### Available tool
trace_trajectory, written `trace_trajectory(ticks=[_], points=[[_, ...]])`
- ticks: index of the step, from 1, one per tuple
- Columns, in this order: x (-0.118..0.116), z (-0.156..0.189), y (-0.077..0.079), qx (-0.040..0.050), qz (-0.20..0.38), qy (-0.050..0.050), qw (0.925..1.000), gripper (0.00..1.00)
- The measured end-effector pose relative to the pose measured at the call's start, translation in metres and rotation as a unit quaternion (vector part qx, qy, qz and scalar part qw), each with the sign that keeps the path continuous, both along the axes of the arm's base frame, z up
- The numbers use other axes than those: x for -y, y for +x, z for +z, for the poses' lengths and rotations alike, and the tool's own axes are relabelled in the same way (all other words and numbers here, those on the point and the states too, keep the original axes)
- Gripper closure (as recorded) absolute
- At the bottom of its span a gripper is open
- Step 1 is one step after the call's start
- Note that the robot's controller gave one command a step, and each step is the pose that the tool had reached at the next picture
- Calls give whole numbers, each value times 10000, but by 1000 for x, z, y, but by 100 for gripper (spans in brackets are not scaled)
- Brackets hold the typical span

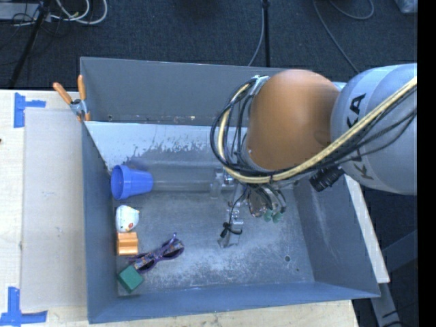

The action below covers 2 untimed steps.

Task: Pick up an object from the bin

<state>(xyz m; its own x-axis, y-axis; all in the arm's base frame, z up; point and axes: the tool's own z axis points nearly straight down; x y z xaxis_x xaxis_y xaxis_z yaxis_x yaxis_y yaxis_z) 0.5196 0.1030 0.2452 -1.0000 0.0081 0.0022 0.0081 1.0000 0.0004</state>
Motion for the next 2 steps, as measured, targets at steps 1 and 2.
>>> trace_trajectory(ticks=[1,2], points=[[0,0,0,0,-2,0,10000,0],[-92,-19,28,-4,-263,-1,9997,100]])
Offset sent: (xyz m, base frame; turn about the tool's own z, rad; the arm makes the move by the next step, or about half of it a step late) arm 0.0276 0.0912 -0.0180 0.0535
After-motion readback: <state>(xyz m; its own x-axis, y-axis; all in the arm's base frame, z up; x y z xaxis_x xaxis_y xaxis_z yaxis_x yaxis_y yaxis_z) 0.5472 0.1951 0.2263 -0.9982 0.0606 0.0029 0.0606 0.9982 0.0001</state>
